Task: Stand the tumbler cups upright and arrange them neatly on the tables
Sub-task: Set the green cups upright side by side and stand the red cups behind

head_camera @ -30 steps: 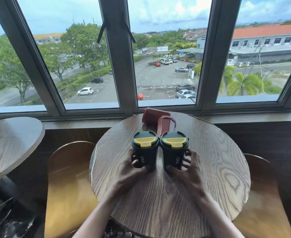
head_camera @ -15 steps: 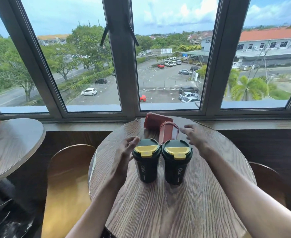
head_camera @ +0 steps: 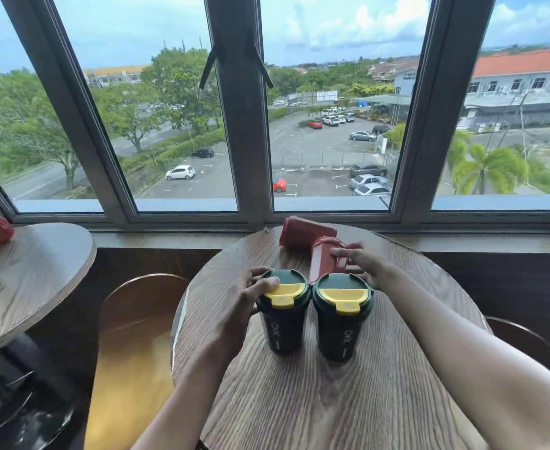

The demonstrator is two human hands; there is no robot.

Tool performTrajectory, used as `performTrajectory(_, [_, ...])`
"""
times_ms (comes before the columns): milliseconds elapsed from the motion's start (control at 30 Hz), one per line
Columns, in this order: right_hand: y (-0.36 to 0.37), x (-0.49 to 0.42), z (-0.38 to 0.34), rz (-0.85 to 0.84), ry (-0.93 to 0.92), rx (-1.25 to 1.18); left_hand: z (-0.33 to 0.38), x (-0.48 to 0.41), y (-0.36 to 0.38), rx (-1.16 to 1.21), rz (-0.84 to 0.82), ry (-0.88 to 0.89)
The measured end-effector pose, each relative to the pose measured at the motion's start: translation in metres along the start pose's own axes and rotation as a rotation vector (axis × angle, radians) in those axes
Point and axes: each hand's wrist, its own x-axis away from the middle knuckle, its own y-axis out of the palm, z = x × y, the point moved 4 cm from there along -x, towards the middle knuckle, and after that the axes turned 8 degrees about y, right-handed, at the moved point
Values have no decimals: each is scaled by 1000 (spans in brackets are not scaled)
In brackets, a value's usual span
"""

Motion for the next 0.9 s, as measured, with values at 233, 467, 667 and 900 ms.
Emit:
performTrajectory(233, [-7,15,-4,-92,-313,-52,1,3,1,6,-21,12])
performTrajectory(467, [-4,44,-1,84,-649,208,0,4,1,14,-25,30])
performTrajectory(667, [-8,48,-4,88,-631,302,2,5,3,9,-40,40])
performTrajectory(900, [-11,48,-31,-67,-328,435,1,5,4,27,-48,33])
